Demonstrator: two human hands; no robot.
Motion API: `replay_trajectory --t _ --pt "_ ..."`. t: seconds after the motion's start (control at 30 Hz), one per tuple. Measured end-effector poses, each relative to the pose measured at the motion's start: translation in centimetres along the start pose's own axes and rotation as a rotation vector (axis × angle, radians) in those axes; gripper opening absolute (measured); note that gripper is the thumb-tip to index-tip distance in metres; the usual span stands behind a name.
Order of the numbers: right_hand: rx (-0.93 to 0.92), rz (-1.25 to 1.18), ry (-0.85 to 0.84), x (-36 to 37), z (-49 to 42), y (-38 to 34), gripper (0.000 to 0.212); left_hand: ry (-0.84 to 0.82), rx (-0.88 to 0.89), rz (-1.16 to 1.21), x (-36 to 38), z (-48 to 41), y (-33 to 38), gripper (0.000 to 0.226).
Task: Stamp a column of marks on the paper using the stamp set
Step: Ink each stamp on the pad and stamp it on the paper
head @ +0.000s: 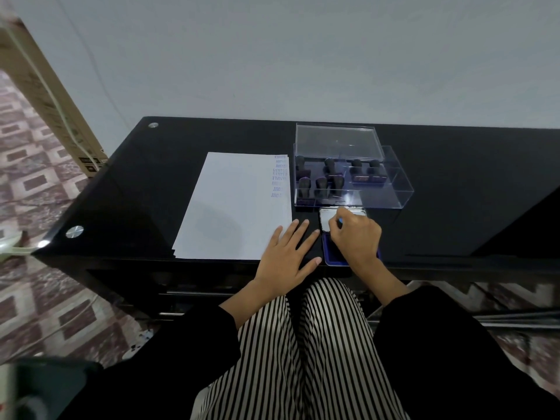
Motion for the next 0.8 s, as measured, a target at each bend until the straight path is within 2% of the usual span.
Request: replay_trajectory --t 0.17,0.8 --pt "-0.013 -0.013 0.022 -0.2 0.7 0.0 0.031 0.0 -0.001 -0.01 0.1 0.0 0.0 0.067" --pt "0.025 -0.035 -0.046 0.0 0.0 -0.1 0.031 -0.011 -0.003 0.006 0.0 0.0 0.1 0.068"
Point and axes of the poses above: each hand's wrist, its own z-axis away from the middle knuckle, its own x-axis out of the palm, y = z × x, the point moved 3 cm from there along -z, towards the middle knuckle, and after that the axes turned 3 degrees about -z, right-handed, at the moved point
